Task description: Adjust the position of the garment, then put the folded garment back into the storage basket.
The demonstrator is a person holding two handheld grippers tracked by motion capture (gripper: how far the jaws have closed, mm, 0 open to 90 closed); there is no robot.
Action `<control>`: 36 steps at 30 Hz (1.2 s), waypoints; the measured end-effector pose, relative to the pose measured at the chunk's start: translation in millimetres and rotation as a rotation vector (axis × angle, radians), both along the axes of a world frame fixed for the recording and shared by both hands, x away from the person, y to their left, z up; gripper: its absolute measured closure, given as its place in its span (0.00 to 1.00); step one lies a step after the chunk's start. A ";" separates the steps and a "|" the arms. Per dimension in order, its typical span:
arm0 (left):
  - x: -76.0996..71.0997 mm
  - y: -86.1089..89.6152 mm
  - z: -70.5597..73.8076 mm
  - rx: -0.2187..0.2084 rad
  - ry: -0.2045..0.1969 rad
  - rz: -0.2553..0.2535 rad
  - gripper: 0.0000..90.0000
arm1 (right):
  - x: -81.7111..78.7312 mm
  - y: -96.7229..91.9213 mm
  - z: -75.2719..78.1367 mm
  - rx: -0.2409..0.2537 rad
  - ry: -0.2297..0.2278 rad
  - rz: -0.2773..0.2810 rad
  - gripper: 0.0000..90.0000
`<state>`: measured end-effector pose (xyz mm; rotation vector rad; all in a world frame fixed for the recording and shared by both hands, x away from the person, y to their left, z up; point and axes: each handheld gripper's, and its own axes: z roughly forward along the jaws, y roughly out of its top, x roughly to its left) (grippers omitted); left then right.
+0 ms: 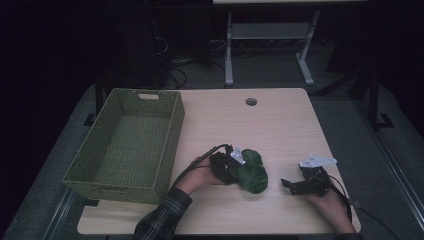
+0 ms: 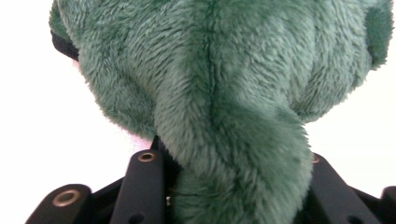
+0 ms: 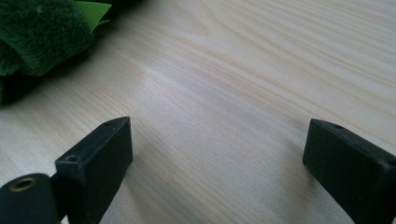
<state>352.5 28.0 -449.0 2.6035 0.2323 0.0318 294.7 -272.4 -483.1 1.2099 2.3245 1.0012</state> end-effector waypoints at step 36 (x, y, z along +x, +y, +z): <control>-4.9 27.2 89.6 -0.105 0.056 0.132 0.71 | 0.0 0.0 0.1 0.001 0.001 -0.001 0.09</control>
